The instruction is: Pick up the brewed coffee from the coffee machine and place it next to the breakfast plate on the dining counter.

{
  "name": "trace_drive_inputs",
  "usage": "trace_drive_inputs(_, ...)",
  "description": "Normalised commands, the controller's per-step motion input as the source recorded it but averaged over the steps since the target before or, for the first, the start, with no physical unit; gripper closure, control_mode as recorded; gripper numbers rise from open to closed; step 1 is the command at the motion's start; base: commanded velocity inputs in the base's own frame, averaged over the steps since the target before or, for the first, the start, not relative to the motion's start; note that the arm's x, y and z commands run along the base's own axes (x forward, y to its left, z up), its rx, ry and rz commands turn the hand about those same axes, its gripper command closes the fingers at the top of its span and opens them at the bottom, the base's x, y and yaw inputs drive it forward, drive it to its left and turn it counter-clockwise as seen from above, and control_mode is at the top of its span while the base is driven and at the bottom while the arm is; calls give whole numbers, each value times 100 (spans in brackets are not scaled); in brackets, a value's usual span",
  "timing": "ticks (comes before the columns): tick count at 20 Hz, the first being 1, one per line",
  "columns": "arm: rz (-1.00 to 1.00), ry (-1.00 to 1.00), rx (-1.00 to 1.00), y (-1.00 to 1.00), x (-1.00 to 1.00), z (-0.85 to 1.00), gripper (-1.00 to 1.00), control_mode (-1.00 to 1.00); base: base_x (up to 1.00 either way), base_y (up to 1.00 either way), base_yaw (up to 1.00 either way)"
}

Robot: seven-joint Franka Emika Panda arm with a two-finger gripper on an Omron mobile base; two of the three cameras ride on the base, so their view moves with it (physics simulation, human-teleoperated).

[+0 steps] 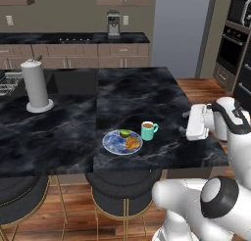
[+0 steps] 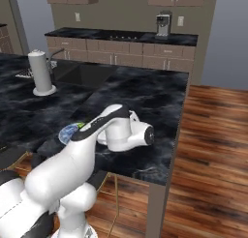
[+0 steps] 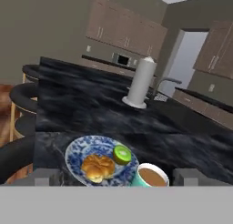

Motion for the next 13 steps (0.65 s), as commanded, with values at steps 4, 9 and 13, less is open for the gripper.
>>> trace_drive_inputs(4, 26, -7, -9, -17, -100, 100, -100, -100, 0, 0, 0)
trace_drive_inputs(9, 22, -3, -5, -57, -100, 42, -100, -100, 0, 0, 0)
trace_drive_inputs(13, 14, 0, 0, -64, -100, 0, -100, -100, 0, 0, 0)
